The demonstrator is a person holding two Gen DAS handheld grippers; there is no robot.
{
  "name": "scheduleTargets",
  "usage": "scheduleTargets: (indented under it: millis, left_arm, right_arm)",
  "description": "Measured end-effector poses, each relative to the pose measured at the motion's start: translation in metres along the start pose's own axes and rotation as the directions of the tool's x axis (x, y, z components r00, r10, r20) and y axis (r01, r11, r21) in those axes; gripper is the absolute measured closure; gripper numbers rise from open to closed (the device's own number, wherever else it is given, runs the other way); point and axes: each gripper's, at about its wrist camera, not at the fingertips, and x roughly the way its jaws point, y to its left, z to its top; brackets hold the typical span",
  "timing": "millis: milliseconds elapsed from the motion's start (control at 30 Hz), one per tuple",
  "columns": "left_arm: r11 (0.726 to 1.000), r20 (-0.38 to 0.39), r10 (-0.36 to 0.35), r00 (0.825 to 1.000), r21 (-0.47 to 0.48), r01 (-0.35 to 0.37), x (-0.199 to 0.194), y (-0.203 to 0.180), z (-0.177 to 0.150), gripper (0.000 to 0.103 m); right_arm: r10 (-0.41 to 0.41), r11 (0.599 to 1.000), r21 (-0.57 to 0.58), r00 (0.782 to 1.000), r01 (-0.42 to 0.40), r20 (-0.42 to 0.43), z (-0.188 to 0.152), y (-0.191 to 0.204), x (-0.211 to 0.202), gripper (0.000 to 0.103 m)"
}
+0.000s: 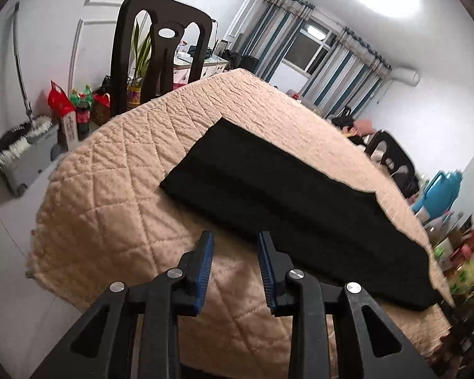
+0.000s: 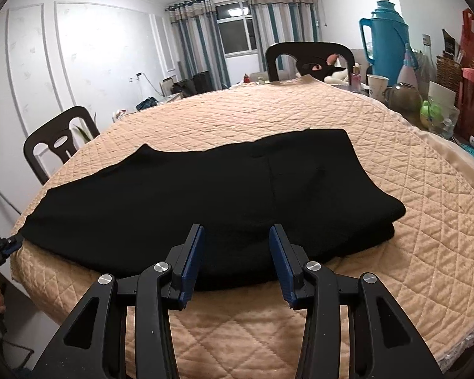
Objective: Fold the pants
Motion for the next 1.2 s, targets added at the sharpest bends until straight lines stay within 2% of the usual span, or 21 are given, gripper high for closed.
scheduleTargets:
  millis: [133, 367, 433, 467, 533, 633, 700, 800, 900, 1033, 1100, 1200]
  left_arm:
    - [0.995, 0.026, -0.058, 0.998, -0.078, 0.059, 0.013, 0.012, 0.013, 0.071]
    - [0.992, 0.058, -0.047, 0.997, -0.117, 0.054, 0.026, 0.011, 0.023, 0.072]
    - [0.995, 0.063, -0.025, 0.998, -0.093, 0.03, 0.028, 0.006, 0.024, 0.074]
    - [0.996, 0.06, -0.012, 0.998, -0.082, 0.017, 0.028, 0.003, 0.023, 0.078]
    - [0.998, 0.038, -0.011, 0.999, -0.065, 0.013, 0.032, -0.001, 0.026, 0.096]
    - [0.999, 0.049, -0.029, 0.998, -0.039, 0.031, 0.028, -0.011, 0.032, 0.096]
    - [0.998, 0.058, -0.068, 0.996, -0.011, 0.069, 0.023, -0.025, 0.037, 0.096]
    - [0.989, 0.053, -0.129, 0.99, 0.084, 0.124, 0.021, -0.061, 0.045, 0.096]
    - [0.954, 0.004, -0.221, 0.975, 0.208, 0.215, 0.027, -0.115, 0.041, 0.096]
    - [0.87, -0.101, -0.328, 0.939, 0.354, 0.342, 0.04, -0.186, 0.016, 0.096]
    - [0.832, -0.178, -0.357, 0.917, 0.385, 0.399, 0.052, -0.21, -0.006, 0.096]
    - [0.802, -0.3, -0.36, 0.883, 0.383, 0.458, 0.074, -0.222, -0.037, 0.096]
  right_arm:
    - [0.022, 1.0, 0.007, 1.0, -0.022, 0.008, 0.002, 0.001, 0.001, 0.059]
    - [0.033, 0.999, 0.019, 0.999, -0.033, 0.016, 0.001, -0.002, 0.001, 0.059]
    - [0.038, 0.999, 0.026, 0.999, -0.038, 0.017, 0.0, -0.003, 0.001, 0.059]
    - [0.04, 0.999, 0.028, 0.999, -0.041, 0.017, 0.001, -0.003, 0.001, 0.059]
    - [0.043, 0.999, 0.028, 0.999, -0.043, 0.018, 0.001, -0.002, 0.001, 0.059]
    - [0.047, 0.999, 0.022, 0.999, -0.048, 0.027, 0.003, 0.0, -0.001, 0.059]
    - [0.049, 0.999, 0.021, 0.998, -0.05, 0.031, 0.004, 0.001, -0.002, 0.059]
    - [0.055, 0.998, 0.028, 0.998, -0.055, 0.032, 0.004, 0.0, -0.002, 0.059]
    - [0.06, 0.997, 0.036, 0.998, -0.062, 0.033, 0.003, -0.001, -0.001, 0.059]
    - [0.069, 0.997, 0.041, 0.997, -0.07, 0.026, 0.004, -0.001, -0.002, 0.059]
    - [0.079, 0.996, 0.047, 0.997, -0.08, 0.024, 0.004, -0.002, -0.002, 0.059]
    - [0.105, 0.993, 0.061, 0.994, -0.105, 0.016, 0.005, -0.003, 0.0, 0.059]
